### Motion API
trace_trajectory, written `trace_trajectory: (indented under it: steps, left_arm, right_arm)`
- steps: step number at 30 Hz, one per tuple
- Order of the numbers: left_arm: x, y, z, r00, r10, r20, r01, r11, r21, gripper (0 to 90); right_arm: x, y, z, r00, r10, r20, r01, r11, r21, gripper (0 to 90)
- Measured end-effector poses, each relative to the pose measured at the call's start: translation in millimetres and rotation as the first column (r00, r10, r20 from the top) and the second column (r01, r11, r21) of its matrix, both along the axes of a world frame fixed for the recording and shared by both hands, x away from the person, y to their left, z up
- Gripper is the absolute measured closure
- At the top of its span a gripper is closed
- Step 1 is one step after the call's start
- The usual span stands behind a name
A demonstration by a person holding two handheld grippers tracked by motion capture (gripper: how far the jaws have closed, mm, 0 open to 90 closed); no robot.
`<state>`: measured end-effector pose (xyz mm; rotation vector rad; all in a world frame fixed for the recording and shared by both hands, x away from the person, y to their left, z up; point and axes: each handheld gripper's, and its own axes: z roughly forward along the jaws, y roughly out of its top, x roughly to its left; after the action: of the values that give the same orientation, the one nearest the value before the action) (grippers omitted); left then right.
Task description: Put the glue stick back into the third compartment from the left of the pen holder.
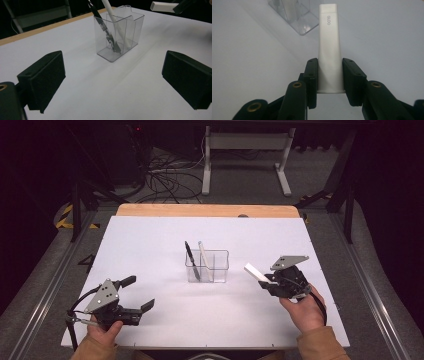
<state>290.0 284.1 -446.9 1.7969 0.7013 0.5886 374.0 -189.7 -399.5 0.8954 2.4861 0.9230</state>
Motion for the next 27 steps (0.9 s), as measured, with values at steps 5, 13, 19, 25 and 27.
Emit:
trace_trajectory:
  steps: [5, 13, 19, 25, 27]
  left_arm:
    - [0.1, 0.3, 0.0, 1.0, 0.0, 0.0, 0.0, 1.0, -0.001, 5.3]
    - [0.0, 0.4, 0.0, 1.0, 0.0, -0.001, 0.0, 1.0, -0.002, 5.3]
    - [0.0, 0.5, 0.0, 1.0, 0.0, 0.0, 0.0, 1.0, 0.0, 5.3]
    - [0.1, 0.7, 0.0, 1.0, 0.001, 0.0, -0.001, 1.0, -0.001, 5.3]
    - [-0.1, 0.6, 0.0, 1.0, 0.001, -0.001, -0.001, 1.0, -0.003, 5.3]
  right_arm:
    - [0.9, 2.4, 14.4, 0.9998, 0.019, 0.007, -0.019, 0.9998, 0.001, 67.1]
    - [3.8, 10.2, 29.2, 0.9989, 0.044, 0.017, -0.044, 0.999, -0.003, 67.1]
    - [7.7, 18.7, 39.2, 0.9975, 0.067, 0.021, -0.067, 0.9977, -0.001, 67.1]
    - [13.3, 28.6, 49.9, 0.9954, 0.094, 0.02, -0.093, 0.9955, -0.013, 67.1]
    - [15.8, 31.6, 52.9, 0.9949, 0.099, 0.02, -0.098, 0.995, -0.015, 67.1]
